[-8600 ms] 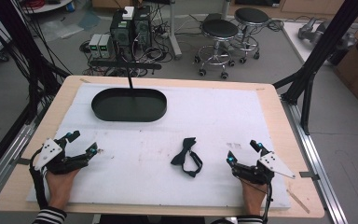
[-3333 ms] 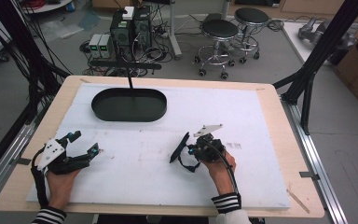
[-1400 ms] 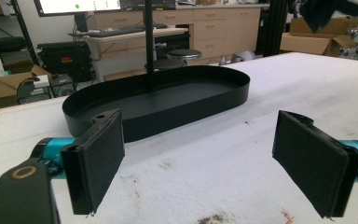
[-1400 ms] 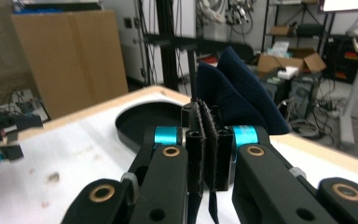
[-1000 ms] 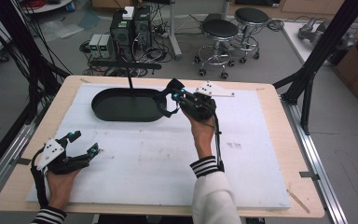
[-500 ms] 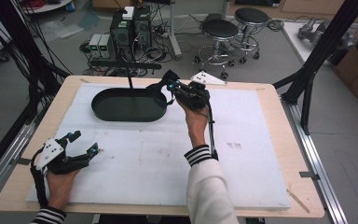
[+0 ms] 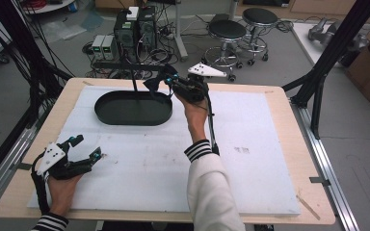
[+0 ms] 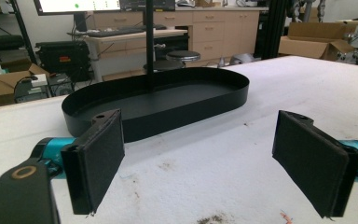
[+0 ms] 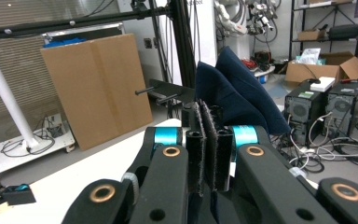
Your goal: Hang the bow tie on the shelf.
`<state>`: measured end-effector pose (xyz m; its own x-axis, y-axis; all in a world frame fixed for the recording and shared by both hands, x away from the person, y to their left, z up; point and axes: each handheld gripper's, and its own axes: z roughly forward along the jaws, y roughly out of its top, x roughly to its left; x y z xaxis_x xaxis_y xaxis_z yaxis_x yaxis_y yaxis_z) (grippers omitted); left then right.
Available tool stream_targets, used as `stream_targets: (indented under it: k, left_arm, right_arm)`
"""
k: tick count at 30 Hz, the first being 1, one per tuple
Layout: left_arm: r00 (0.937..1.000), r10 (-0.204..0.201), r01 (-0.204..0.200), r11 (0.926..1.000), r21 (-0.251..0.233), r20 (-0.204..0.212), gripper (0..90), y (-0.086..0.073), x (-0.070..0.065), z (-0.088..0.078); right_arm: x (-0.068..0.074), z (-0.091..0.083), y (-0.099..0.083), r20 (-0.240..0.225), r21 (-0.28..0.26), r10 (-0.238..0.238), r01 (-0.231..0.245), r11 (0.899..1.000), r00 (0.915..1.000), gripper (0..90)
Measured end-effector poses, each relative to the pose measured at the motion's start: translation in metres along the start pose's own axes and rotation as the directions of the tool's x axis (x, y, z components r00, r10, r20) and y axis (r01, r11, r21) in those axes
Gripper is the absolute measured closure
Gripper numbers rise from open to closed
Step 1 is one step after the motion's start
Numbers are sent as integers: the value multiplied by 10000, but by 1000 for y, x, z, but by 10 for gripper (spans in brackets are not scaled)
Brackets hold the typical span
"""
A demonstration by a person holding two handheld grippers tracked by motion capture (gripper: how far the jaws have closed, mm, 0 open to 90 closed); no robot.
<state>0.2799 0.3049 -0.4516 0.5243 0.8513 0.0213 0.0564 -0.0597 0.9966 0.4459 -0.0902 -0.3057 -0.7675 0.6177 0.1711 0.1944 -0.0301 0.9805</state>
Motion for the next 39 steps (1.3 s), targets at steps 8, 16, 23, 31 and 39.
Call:
stream_targets:
  k: [8,16,23,31,39]
  left_arm:
    - [10000,-89,89,9999,-57,16,170,0,1,0]
    - [9999,-108,108,9999,-18,35,170,0,1,-1]
    - [9999,-152,153,9999,-42,50,171,0,1,-1]
    - [9999,-150,150,9999,-75,49,170,0,1,-1]
    - [9999,-124,125,9999,-85,60,170,0,1,-1]
  right_arm:
    - [-3,15,6,-10,115,-40,40,9999,10000,877]
    - [-5,30,16,54,40,-202,201,9998,9998,878]
    - [-13,38,15,376,220,-11,3,9998,9993,877]
    - [-24,51,7,684,359,284,-309,9989,9973,877]
    - [-34,60,1,862,536,379,-427,9977,9956,876]
